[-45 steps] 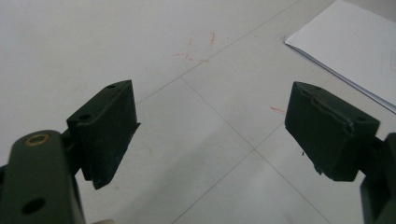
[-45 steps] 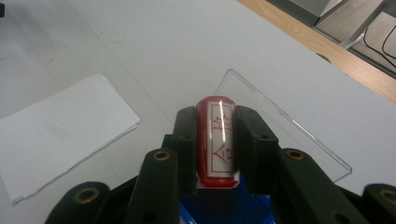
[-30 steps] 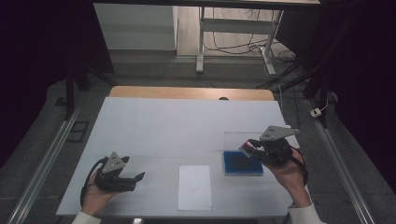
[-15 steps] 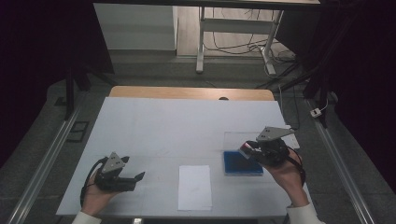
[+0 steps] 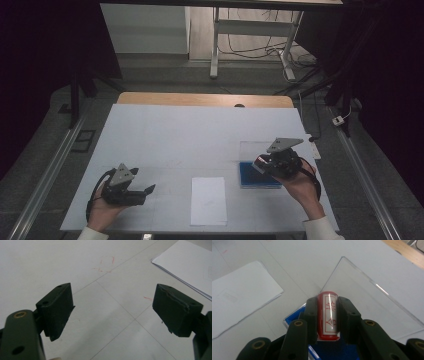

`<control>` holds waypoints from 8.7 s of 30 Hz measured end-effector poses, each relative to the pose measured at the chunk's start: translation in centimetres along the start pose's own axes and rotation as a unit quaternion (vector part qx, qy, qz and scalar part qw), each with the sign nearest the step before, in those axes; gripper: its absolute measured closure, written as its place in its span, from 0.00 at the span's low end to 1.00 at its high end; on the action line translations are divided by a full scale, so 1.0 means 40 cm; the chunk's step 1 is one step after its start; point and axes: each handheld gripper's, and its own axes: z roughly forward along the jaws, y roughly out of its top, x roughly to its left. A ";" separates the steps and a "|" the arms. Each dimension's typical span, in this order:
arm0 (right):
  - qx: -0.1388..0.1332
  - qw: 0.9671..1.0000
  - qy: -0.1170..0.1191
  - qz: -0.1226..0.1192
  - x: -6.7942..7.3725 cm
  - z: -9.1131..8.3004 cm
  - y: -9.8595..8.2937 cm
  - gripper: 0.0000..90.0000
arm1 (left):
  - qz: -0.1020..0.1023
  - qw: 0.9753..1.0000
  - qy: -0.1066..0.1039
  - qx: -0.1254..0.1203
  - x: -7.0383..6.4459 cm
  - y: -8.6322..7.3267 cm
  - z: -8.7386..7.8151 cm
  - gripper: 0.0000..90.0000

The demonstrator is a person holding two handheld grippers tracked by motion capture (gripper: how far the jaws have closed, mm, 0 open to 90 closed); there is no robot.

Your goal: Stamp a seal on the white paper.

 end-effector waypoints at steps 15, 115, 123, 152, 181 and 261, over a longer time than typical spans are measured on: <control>0.056 0.998 0.012 0.007 -0.003 0.076 -0.025 0.78 | -0.001 1.000 0.000 0.000 0.003 -0.002 0.000 0.19; -0.059 0.996 0.066 -0.007 0.072 -0.013 0.046 0.78 | 0.001 1.000 0.002 0.000 0.003 0.000 -0.003 0.19; -0.064 0.994 0.080 -0.021 0.103 -0.009 0.061 0.78 | 0.001 1.000 0.002 -0.001 0.003 -0.001 -0.003 0.19; -0.068 0.990 0.109 -0.064 0.191 0.030 0.091 0.78 | 0.002 1.000 0.001 0.002 0.001 0.000 -0.001 0.19; -0.019 0.983 0.147 -0.106 0.285 0.121 0.119 0.78 | 0.000 1.000 -0.003 0.003 0.001 -0.001 -0.001 0.20; 0.080 0.980 0.120 -0.134 0.328 0.244 0.098 0.79 | 0.001 1.000 -0.005 0.006 -0.005 -0.003 -0.001 0.20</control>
